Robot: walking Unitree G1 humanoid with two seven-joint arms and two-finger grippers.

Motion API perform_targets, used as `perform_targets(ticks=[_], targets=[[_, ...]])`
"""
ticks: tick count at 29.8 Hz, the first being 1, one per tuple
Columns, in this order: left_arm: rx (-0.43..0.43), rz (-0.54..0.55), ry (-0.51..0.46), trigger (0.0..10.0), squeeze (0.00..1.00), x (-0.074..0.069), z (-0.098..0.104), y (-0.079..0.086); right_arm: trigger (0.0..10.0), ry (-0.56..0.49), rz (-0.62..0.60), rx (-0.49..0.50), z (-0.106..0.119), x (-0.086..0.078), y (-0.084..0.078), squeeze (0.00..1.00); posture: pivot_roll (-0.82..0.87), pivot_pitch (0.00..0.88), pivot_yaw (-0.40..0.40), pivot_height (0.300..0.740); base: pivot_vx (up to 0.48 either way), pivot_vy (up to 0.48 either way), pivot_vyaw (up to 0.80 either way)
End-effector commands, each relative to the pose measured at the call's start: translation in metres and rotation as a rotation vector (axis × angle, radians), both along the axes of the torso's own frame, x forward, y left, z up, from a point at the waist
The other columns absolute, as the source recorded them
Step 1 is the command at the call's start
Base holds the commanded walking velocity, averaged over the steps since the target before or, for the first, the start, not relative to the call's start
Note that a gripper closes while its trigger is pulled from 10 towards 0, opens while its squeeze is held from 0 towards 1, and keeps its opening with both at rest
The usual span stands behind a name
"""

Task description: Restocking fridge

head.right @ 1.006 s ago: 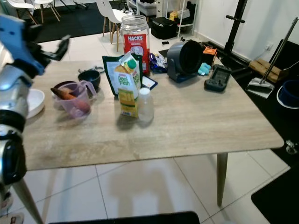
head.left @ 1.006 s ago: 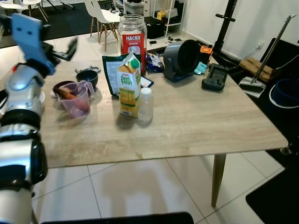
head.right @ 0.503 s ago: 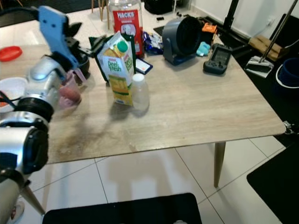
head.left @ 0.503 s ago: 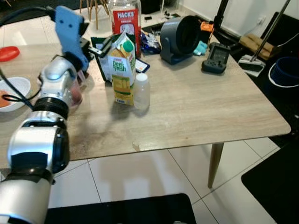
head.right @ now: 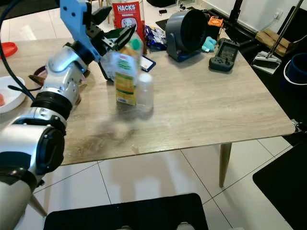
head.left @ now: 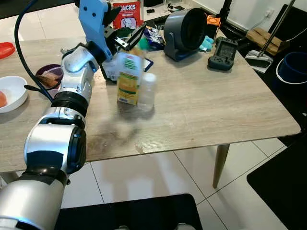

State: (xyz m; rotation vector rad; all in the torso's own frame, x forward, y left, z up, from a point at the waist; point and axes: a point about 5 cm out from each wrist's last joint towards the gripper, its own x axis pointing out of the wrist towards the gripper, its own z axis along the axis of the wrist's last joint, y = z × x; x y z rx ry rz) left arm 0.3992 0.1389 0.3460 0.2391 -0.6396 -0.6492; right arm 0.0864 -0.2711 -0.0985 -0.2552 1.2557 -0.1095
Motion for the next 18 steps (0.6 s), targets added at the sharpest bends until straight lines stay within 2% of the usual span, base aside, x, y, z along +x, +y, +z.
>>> perform_targets(ticks=[1, 8, 11, 12, 18], targets=[[0.009, -0.030, -0.036, 10.0, 0.00, -0.003, 0.005, -0.008, 10.0, 0.029, -0.012, 0.009, -0.002, -0.010, 0.001, 0.00, -0.13, 0.191, 0.040, 0.740, 0.000, 0.000, 0.00], [0.009, -0.019, -0.016, 10.0, 0.00, -0.002, -0.001, -0.008, 10.0, 0.021, -0.015, 0.011, -0.002, -0.007, 0.002, 0.00, -0.12, 0.184, 0.042, 0.740, 0.000, 0.000, 0.00], [-0.017, 0.007, 0.035, 10.0, 0.00, 0.001, -0.013, -0.008, 10.0, 0.020, -0.015, 0.012, -0.002, -0.006, 0.002, 0.00, -0.12, 0.184, 0.041, 0.740, 0.000, 0.000, 0.00], [-0.017, 0.007, 0.035, 10.0, 0.00, 0.001, -0.013, -0.008, 10.0, 0.020, -0.015, 0.012, -0.002, -0.006, 0.002, 0.00, -0.12, 0.184, 0.041, 0.740, 0.000, 0.000, 0.00], [-0.004, 0.073, 0.141, 10.0, 0.00, 0.007, -0.042, -0.011, 10.0, 0.020, -0.016, 0.014, -0.002, -0.007, 0.003, 0.00, -0.12, 0.183, 0.043, 0.740, 0.000, 0.000, 0.00]])
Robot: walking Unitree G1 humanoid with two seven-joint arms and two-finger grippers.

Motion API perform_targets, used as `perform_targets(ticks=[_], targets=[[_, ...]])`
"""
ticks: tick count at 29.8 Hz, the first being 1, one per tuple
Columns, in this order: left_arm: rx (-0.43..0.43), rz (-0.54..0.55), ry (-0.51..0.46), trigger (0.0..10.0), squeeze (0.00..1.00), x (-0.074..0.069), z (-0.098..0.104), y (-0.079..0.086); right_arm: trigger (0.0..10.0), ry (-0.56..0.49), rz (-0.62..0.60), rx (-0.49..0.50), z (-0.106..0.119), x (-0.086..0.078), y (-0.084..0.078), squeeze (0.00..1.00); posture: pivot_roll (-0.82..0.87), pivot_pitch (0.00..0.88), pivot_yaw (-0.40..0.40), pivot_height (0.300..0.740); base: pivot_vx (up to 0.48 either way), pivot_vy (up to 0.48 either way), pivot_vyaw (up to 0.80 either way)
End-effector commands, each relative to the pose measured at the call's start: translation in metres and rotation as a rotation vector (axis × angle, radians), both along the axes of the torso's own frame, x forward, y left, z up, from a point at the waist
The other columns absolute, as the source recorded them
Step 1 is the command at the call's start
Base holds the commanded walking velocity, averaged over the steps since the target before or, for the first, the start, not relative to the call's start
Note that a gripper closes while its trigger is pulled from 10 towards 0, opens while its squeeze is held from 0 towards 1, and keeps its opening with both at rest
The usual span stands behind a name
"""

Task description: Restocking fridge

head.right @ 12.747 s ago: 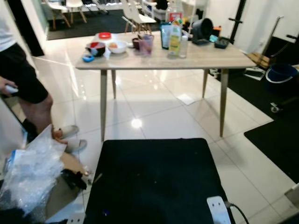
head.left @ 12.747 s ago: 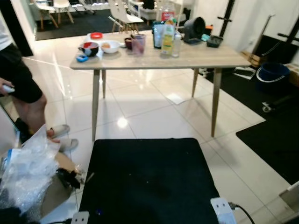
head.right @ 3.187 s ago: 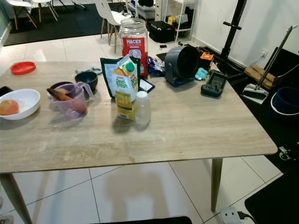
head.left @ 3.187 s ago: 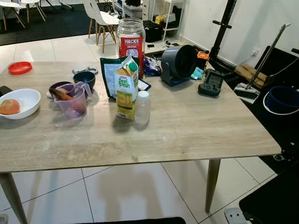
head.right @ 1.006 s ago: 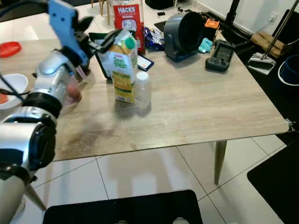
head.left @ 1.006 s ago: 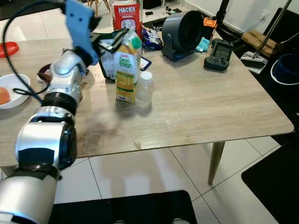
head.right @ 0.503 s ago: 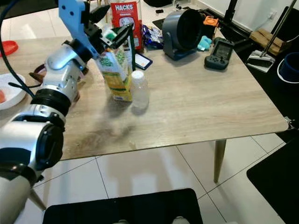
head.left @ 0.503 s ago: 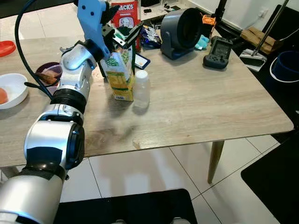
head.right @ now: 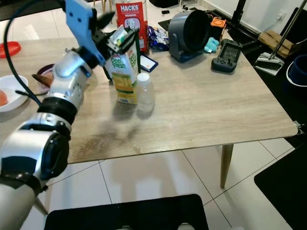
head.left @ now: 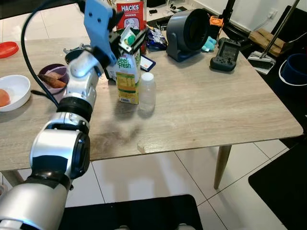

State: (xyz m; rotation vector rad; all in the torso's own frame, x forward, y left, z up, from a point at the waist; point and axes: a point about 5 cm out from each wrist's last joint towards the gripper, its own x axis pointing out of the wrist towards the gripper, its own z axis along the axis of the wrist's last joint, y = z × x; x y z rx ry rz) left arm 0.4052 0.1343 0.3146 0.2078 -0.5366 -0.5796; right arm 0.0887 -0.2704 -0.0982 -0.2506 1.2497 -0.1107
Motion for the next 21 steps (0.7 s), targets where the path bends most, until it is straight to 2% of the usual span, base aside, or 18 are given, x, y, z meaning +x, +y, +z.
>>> perform_targets(ticks=[1, 9, 21], targets=[[0.022, 0.007, 0.047, 10.0, 0.00, 0.002, -0.013, -0.006, 10.0, 0.027, -0.014, 0.011, -0.003, -0.009, 0.002, 0.00, -0.12, 0.183, 0.043, 0.740, 0.000, 0.000, 0.00], [0.014, 0.037, 0.105, 10.0, 0.00, 0.005, -0.021, -0.008, 10.0, 0.032, -0.020, 0.008, -0.003, -0.013, 0.001, 0.00, -0.13, 0.185, 0.049, 0.740, 0.000, 0.000, 0.00], [-0.024, 0.085, 0.143, 10.0, 0.00, 0.012, 0.002, -0.010, 10.0, 0.035, -0.030, 0.010, -0.004, -0.017, 0.001, 0.00, -0.14, 0.192, 0.059, 0.740, 0.000, 0.000, 0.00]])
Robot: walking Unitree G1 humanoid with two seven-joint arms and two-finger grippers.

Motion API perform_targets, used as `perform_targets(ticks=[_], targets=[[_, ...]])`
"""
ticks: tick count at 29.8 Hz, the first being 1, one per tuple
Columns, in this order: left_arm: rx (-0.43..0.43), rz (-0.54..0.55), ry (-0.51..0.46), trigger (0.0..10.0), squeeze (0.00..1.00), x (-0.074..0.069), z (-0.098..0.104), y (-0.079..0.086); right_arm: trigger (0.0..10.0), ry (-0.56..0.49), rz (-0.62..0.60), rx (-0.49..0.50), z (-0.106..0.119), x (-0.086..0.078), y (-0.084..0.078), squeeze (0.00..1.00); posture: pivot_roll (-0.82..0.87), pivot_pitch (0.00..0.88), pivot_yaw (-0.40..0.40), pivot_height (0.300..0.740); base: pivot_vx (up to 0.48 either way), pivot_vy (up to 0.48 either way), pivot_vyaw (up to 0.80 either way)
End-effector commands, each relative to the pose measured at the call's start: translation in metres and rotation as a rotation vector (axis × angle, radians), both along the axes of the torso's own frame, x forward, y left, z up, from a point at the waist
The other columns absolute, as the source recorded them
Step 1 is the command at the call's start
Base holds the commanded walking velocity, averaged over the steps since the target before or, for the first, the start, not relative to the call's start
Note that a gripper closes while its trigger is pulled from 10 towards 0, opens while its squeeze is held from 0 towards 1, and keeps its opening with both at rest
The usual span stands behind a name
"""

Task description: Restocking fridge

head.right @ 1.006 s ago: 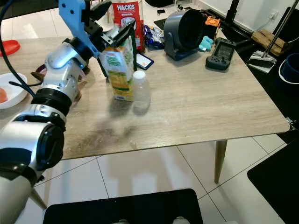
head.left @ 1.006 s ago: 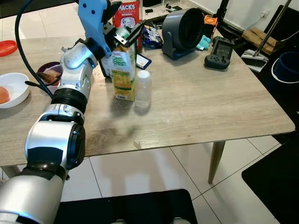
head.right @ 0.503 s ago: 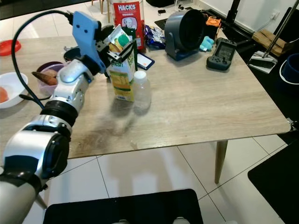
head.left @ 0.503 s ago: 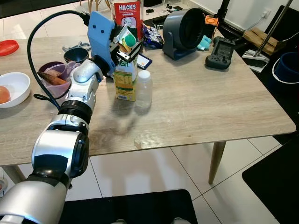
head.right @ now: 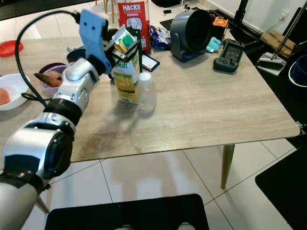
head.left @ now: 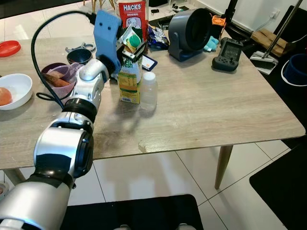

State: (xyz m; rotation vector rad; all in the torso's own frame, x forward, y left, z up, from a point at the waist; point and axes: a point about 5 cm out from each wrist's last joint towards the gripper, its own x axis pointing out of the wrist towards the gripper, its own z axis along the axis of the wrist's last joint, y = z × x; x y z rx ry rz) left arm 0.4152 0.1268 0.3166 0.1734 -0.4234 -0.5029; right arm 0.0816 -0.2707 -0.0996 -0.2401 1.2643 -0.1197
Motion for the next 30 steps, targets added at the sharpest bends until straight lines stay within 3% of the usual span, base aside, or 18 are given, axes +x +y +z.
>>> perform_targets(ticks=[1, 9, 17, 30], targets=[[-0.002, 0.003, 0.031, 10.0, 0.00, 0.002, 0.000, -0.002, 10.0, 0.022, -0.016, 0.007, -0.002, -0.009, 0.001, 0.00, -0.14, 0.192, 0.059, 0.740, 0.000, 0.000, 0.00], [0.012, 0.032, 0.107, 10.0, 0.00, 0.006, -0.002, -0.003, 10.0, 0.026, -0.018, 0.004, -0.002, -0.011, 0.000, 0.00, -0.14, 0.194, 0.060, 0.740, 0.000, 0.000, 0.00], [-0.027, 0.027, 0.163, 10.0, 0.00, 0.007, -0.006, -0.003, 10.0, 0.025, -0.025, 0.002, -0.002, -0.013, -0.001, 0.00, -0.15, 0.195, 0.067, 0.740, 0.000, 0.000, 0.00], [-0.030, -0.062, 0.116, 10.0, 0.00, 0.004, 0.005, -0.018, 10.0, 0.024, -0.031, 0.002, -0.002, -0.013, -0.001, 0.00, -0.16, 0.192, 0.071, 0.740, 0.000, 0.000, 0.00]])
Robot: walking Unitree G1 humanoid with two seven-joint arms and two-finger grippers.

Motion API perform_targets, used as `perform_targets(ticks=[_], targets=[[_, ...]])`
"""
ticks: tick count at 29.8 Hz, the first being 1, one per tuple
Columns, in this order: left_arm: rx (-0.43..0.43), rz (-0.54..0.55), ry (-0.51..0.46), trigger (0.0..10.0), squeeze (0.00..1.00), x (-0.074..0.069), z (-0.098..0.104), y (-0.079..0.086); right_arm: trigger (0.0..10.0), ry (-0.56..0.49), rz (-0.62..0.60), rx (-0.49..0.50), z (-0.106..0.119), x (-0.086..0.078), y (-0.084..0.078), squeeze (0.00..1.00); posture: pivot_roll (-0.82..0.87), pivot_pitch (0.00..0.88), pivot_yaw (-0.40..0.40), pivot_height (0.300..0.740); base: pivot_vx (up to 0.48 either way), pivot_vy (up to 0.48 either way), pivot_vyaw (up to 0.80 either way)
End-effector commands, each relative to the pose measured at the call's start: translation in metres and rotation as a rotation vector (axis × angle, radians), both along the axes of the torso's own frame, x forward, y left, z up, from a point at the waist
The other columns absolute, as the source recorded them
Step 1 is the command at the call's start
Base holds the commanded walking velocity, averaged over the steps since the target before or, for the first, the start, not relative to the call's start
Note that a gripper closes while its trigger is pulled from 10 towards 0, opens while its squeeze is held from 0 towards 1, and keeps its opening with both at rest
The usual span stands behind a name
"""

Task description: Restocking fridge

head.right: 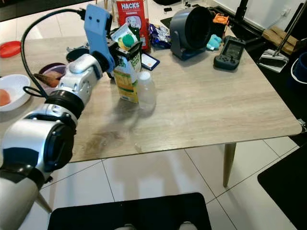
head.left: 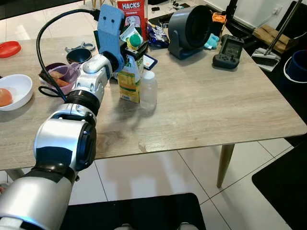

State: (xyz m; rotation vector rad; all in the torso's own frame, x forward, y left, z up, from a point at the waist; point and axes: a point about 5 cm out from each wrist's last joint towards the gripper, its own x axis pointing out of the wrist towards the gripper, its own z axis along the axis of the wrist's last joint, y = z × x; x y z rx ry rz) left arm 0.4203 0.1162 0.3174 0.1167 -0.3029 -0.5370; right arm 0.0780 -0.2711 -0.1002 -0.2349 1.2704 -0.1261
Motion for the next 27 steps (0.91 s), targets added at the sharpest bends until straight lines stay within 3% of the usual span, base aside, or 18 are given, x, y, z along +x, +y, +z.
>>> perform_targets(ticks=[1, 7, 8, 11, 12, 27], targets=[[-0.015, -0.031, -0.015, 10.0, 0.00, -0.001, 0.005, -0.007, 10.0, 0.019, -0.022, 0.002, -0.002, -0.010, 0.000, 0.00, -0.16, 0.192, 0.071, 0.740, 0.000, 0.000, 0.00], [0.022, -0.022, 0.010, 10.0, 0.00, 0.000, -0.002, -0.010, 10.0, 0.014, -0.021, 0.001, -0.002, -0.008, 0.000, 0.00, -0.16, 0.189, 0.073, 0.740, 0.000, 0.000, 0.00], [0.028, -0.014, 0.019, 7.2, 0.00, 0.000, -0.004, -0.009, 10.0, 0.013, -0.022, 0.001, -0.002, -0.008, 0.000, 0.00, -0.16, 0.190, 0.074, 0.740, 0.000, 0.000, 0.00], [0.031, -0.010, 0.024, 7.2, 0.00, 0.000, -0.006, -0.008, 10.0, 0.013, -0.022, 0.001, -0.002, -0.007, 0.000, 0.00, -0.16, 0.190, 0.074, 0.740, 0.000, 0.000, 0.00], [0.034, -0.013, 0.029, 0.0, 0.00, 0.000, -0.007, -0.008, 10.0, 0.012, -0.024, 0.001, -0.002, -0.007, 0.001, 0.00, -0.16, 0.190, 0.074, 0.740, 0.000, 0.000, 0.00], [0.045, -0.018, 0.042, 0.0, 0.00, 0.000, -0.011, -0.006, 10.0, 0.008, -0.028, 0.003, -0.002, -0.006, 0.002, 0.00, -0.15, 0.185, 0.074, 0.740, 0.000, 0.000, 0.00]])
